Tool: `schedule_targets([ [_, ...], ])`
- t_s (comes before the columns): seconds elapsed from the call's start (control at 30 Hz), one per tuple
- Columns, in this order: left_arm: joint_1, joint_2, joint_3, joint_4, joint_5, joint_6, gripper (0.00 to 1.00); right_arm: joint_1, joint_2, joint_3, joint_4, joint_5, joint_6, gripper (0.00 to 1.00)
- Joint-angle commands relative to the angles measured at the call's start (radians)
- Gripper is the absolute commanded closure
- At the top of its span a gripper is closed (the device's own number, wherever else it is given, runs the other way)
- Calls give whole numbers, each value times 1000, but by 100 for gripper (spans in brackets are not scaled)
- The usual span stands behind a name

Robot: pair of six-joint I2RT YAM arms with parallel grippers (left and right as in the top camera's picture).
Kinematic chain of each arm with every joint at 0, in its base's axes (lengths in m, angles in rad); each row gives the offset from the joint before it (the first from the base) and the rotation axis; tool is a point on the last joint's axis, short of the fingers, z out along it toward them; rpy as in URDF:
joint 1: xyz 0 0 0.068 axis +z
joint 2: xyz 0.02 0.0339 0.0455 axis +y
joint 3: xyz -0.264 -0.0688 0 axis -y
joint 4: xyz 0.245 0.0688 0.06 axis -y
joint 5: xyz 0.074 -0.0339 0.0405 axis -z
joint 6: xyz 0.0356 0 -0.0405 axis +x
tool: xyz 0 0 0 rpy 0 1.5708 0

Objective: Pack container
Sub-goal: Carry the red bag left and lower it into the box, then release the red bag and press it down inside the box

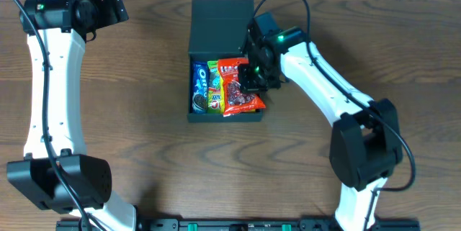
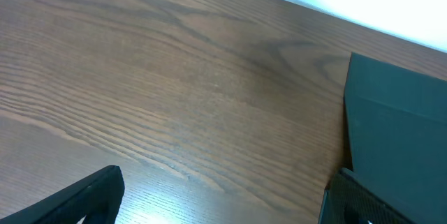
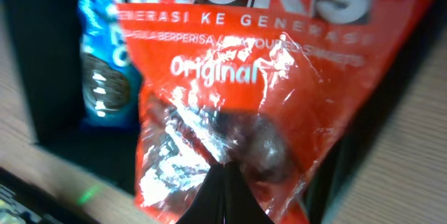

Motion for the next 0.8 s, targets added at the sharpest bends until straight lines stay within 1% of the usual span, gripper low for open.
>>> schedule_targets([
  [0.0,1,-24,25,0,1,17,5,7,35,-9,-5,37,-36,99],
  [0.13,1,-24,25,-1,1,17,5,7,43,-1,7,43,-36,99],
  [0.23,1,-24,25,0,1,17,5,1,42,47,-12,43,-36,99],
  [0.37,1,-24,25,0,1,17,5,-7,41,203,-117,42,-57,99],
  [0.5,1,-24,25,0,1,17,5,7,41,294,-227,43,-167,99],
  [0.6,1,-24,25,0,1,17,5,28,41,274,-269,42,-212,99],
  [0.77,1,-24,25,0,1,18,5,59,41,171,-273,19,-235,99],
])
